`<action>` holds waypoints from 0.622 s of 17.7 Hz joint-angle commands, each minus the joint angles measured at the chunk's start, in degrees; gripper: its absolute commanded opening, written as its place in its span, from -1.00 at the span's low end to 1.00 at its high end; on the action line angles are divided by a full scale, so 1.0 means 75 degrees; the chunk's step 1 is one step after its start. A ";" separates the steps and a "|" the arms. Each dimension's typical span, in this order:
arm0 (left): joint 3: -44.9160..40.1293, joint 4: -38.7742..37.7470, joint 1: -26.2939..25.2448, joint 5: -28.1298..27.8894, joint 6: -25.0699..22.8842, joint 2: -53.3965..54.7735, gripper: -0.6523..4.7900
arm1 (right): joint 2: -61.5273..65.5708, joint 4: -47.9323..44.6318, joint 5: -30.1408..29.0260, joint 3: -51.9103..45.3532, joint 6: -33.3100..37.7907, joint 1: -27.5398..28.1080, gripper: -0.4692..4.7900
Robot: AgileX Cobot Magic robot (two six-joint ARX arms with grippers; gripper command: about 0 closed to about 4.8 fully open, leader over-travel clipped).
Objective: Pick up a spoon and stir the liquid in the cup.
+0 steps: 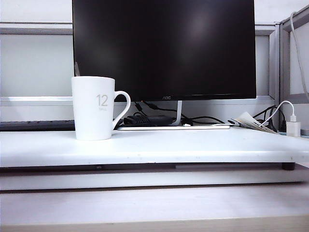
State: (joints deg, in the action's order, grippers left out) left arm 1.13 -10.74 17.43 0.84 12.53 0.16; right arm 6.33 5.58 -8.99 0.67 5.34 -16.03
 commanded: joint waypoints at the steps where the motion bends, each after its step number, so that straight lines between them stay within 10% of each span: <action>1: -0.0064 0.0029 -0.0289 0.0117 -0.0009 0.0006 -0.68 | -0.0484 -0.0079 0.0012 -0.0055 0.0041 0.0026 -0.82; 11: -0.0076 0.0050 -0.2608 0.0055 -0.0009 0.0006 -0.68 | -0.0825 -0.0746 0.0012 -0.0052 0.0041 0.1154 -0.82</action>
State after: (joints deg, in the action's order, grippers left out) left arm 0.84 -10.04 -1.41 1.26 12.53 0.21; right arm 0.14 0.82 -9.06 0.67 5.39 -8.38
